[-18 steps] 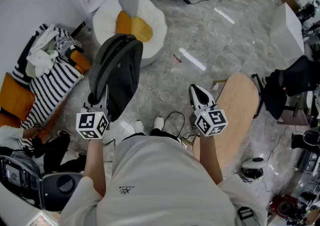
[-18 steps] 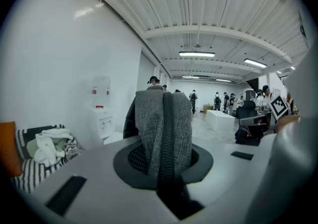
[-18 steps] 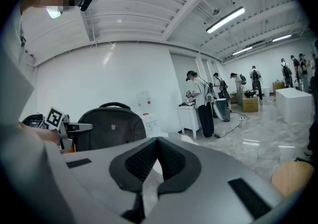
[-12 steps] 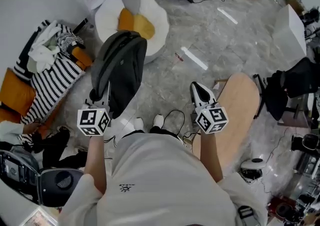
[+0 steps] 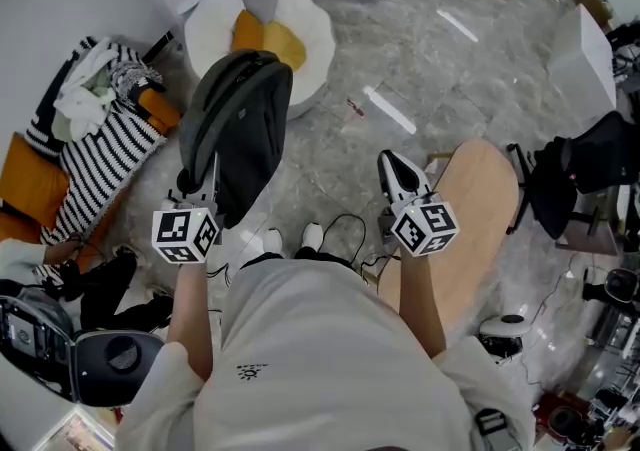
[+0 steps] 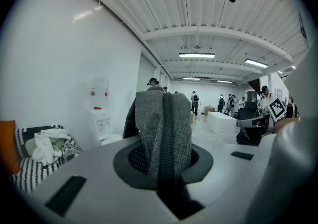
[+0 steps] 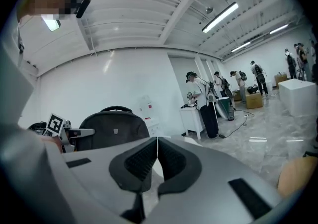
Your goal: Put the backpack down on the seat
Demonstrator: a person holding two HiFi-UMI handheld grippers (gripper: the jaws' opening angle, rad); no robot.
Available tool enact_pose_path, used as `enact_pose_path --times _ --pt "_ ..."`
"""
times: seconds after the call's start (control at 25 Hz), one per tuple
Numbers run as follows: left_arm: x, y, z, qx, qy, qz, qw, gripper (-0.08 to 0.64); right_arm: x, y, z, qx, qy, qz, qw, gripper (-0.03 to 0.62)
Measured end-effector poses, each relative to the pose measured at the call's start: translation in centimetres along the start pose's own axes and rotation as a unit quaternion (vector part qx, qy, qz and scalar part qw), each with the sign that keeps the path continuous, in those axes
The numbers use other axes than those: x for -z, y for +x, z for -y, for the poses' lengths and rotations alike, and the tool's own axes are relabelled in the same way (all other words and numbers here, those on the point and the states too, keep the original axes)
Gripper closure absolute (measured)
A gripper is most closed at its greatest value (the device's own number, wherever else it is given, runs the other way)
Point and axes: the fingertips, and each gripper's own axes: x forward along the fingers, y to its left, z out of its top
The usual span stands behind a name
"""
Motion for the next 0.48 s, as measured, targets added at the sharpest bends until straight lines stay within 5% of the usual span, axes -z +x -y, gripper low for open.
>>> enact_pose_path --times 0.48 --pt "-0.6 2.8 3.0 0.004 0.000 0.013 0.9999 0.491 0.1 0.4 2.5 -0.019 -0.012 -0.009 1.000 0.568"
